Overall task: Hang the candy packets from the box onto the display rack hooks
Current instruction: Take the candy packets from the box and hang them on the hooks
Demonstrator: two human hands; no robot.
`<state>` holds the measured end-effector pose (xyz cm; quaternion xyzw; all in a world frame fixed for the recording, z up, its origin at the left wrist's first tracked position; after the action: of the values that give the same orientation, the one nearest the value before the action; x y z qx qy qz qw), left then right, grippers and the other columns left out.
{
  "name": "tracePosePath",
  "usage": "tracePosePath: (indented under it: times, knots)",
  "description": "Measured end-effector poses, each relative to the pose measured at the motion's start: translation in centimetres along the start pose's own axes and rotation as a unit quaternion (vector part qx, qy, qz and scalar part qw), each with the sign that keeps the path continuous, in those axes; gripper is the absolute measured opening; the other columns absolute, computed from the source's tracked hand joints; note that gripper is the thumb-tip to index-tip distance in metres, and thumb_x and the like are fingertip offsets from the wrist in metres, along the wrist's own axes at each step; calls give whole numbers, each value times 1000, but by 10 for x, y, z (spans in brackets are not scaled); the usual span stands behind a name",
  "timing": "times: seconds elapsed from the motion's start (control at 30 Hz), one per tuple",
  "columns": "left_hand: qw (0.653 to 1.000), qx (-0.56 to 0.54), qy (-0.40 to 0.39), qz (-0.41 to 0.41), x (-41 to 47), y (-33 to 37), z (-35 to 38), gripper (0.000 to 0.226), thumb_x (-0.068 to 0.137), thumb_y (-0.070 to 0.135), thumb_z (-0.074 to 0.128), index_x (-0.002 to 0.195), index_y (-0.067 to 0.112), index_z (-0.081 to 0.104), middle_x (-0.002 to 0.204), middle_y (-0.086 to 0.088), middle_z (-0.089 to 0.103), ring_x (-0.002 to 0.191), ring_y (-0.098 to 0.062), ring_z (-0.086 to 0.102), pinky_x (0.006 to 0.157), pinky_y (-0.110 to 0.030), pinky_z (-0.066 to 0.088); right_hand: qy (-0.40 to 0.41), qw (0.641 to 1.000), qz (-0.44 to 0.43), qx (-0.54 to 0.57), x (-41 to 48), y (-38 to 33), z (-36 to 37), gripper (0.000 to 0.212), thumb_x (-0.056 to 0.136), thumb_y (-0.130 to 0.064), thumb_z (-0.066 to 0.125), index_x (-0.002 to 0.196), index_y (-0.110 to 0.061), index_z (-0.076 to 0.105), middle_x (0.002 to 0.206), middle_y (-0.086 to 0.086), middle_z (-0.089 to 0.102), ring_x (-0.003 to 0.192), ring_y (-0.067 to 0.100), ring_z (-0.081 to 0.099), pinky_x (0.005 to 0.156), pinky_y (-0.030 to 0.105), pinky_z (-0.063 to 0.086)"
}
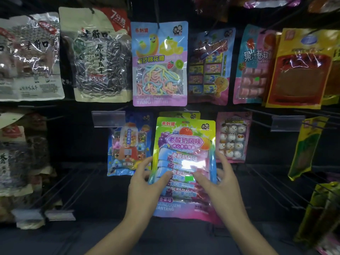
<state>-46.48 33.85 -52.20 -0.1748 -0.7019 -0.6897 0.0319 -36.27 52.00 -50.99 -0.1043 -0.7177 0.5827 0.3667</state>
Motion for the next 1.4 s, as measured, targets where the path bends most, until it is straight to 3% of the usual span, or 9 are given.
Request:
tracePosePath:
  times: [0.1, 0.2, 0.3, 0.5, 0.67, 0.87, 1.07, 1.23, 1.4]
  knots:
    - [1000, 14, 9, 10, 11, 0, 9, 78, 65, 72, 81, 135, 54, 52, 118, 7, 69, 105, -16, 72, 88, -48, 62, 1, 1000, 13, -18, 16, 1, 1, 72, 90, -25, 84, 140, -53, 41, 114, -8, 73, 78, 11, 78, 62, 23, 61]
    - [999, 26, 18, 17, 21, 0, 17, 59, 85, 46, 83, 136, 39, 53, 106, 21, 59, 93, 1, 61, 79, -31, 57, -1, 998, 23, -51, 34, 4, 3, 70, 91, -29, 83, 140, -54, 40, 115, -17, 66, 82, 10, 77, 68, 27, 61]
    - [997, 62, 29, 20, 37, -3, 25, 61, 89, 45, 79, 143, 36, 51, 105, 18, 59, 93, -5, 64, 81, -39, 59, 4, 998, 31, -60, 54, 13, 6, 71, 89, -29, 85, 142, -52, 43, 119, -10, 67, 90, 15, 77, 80, 42, 66]
    - [989, 140, 42, -1, 74, -13, 40, 75, 88, 56, 75, 152, 35, 42, 129, 4, 64, 106, -20, 68, 88, -49, 59, -5, 995, 27, -91, 95, 29, 16, 77, 93, -28, 79, 157, -37, 37, 134, -13, 53, 96, 2, 63, 73, 23, 50]
    - [980, 193, 37, -20, 107, -28, 58, 73, 93, 49, 73, 154, 27, 38, 98, 12, 61, 82, -10, 62, 72, -36, 53, 6, 993, 39, -113, 126, 50, 27, 76, 95, -18, 76, 156, -37, 37, 119, -17, 57, 76, -2, 55, 64, 18, 45]
    - [977, 208, 26, -39, 132, -45, 75, 77, 94, 53, 66, 157, 32, 27, 139, -1, 61, 111, -27, 66, 93, -47, 56, 27, 986, 59, -154, 154, 79, 40, 82, 96, -14, 74, 159, -39, 29, 103, -23, 55, 73, 14, 66, 73, 42, 61]
    - [981, 187, 21, -40, 149, -62, 83, 79, 95, 40, 72, 158, 29, 27, 140, -1, 60, 119, -27, 62, 90, -37, 52, 48, 979, 66, -188, 168, 101, 53, 89, 99, -27, 72, 167, -26, 14, 145, 4, 61, 117, 25, 68, 96, 45, 57]
    - [985, 169, 22, -32, 160, -73, 91, 89, 91, 47, 75, 162, 32, 23, 149, 2, 56, 129, -27, 59, 101, -40, 53, 55, 978, 53, -193, 181, 118, 62, 84, 97, -34, 71, 164, -28, 20, 144, 2, 59, 121, 26, 66, 99, 50, 57]
    - [986, 160, 54, -14, 173, -74, 95, 84, 94, 55, 69, 160, 25, 27, 152, -2, 51, 133, -28, 55, 103, -44, 51, 47, 984, 70, -158, 191, 117, 73, 97, 99, -46, 69, 169, -24, 6, 168, 8, 32, 147, 31, 45, 115, 47, 41]
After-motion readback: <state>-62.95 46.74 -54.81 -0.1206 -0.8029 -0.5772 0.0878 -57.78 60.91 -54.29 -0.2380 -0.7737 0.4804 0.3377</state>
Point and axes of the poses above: each hand's wrist, its own x-axis towards the middle knuckle, its own z-axis out of the palm, y = z × x, the point moved 3 cm from there along x, towards the middle knuckle
